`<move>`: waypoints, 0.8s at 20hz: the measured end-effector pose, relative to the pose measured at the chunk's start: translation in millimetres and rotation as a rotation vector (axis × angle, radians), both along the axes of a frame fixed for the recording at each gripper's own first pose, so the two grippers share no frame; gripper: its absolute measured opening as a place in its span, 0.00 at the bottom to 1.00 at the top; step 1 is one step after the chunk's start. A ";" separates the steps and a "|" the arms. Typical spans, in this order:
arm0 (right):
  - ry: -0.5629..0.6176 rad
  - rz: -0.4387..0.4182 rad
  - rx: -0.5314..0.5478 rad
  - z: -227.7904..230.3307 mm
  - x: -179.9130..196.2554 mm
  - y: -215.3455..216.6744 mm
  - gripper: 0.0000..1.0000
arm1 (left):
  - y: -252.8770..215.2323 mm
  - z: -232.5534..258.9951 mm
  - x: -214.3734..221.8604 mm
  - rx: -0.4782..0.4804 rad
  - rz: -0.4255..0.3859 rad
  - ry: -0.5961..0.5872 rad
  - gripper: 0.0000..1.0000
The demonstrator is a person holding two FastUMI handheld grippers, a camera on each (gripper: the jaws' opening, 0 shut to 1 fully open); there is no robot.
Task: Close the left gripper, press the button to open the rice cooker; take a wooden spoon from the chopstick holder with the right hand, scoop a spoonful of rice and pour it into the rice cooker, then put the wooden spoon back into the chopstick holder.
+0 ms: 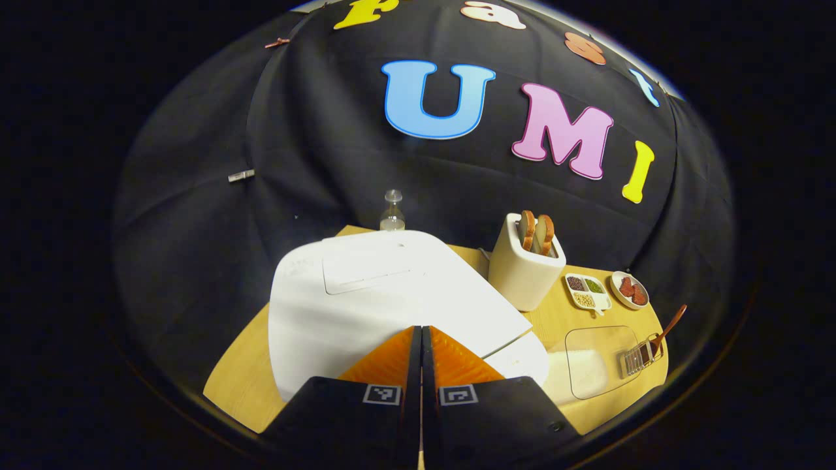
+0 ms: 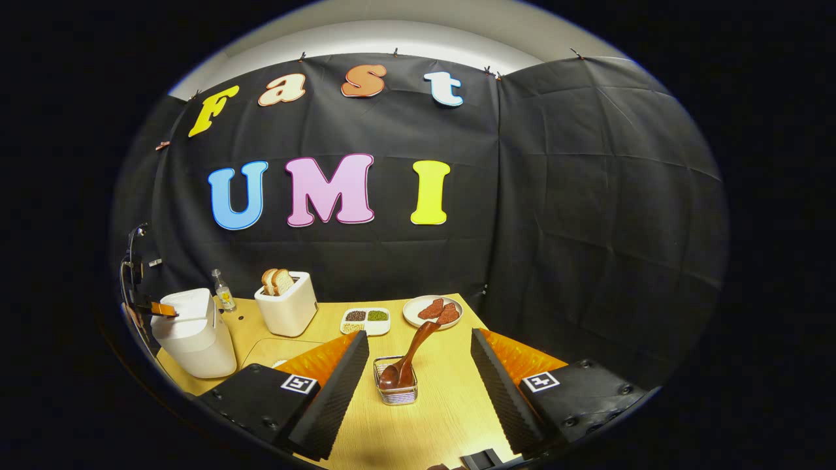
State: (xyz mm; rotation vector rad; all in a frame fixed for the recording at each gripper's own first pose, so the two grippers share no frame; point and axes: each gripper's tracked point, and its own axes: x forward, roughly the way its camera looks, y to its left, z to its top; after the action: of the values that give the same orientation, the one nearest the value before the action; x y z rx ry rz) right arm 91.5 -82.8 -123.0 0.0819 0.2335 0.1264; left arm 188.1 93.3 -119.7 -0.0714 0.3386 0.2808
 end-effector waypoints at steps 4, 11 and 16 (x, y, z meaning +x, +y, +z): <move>-0.011 0.015 0.009 -0.9 11.5 -1.6 0.98 | 1.4 84.6 -21.7 0.151 0.094 -0.178 0.08; -0.017 0.077 0.027 -6.6 46.4 8.5 0.98 | -75.0 123.9 -81.6 0.088 0.074 -0.295 0.09; -0.004 0.132 0.039 -18.9 71.3 16.8 0.98 | -108.5 100.3 -113.9 0.096 0.059 -0.259 0.10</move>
State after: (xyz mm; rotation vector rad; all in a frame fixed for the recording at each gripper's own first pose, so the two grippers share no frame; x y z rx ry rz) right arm 162.8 -66.0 -141.9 0.1054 0.2328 0.2621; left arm 74.2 -15.2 -19.4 -0.0227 0.0653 0.3415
